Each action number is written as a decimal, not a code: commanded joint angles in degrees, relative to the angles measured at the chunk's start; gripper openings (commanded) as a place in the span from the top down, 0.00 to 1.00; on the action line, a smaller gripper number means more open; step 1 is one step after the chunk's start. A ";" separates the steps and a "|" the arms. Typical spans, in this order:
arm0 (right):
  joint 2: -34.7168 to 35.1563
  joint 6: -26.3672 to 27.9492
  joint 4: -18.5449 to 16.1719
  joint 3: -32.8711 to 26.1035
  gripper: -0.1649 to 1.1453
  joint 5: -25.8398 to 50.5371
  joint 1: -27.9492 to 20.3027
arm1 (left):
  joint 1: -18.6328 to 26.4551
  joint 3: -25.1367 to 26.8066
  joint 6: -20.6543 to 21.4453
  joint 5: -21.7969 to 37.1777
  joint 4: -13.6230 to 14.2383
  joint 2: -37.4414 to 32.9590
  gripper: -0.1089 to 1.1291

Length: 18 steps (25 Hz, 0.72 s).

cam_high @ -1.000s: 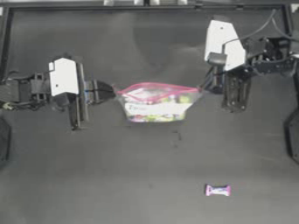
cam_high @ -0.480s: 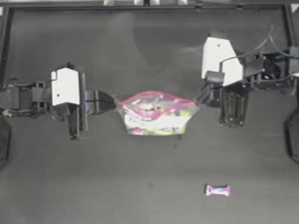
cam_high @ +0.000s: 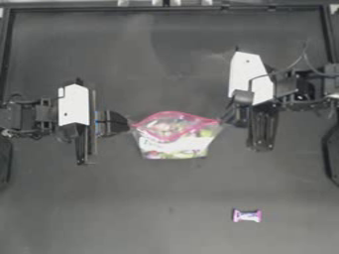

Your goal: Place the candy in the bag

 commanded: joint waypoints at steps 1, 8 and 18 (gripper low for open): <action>-0.35 0.09 0.70 -0.44 0.83 -1.32 0.53 | -0.70 -0.62 -0.09 -0.35 -0.35 -1.05 0.88; 0.44 1.14 0.70 1.14 0.83 -3.69 1.67 | -1.41 -0.35 -0.09 -0.62 -1.58 0.44 0.88; 2.11 1.32 1.05 2.29 0.83 -5.63 2.90 | -2.37 -0.09 0.00 -1.23 -1.85 3.16 0.88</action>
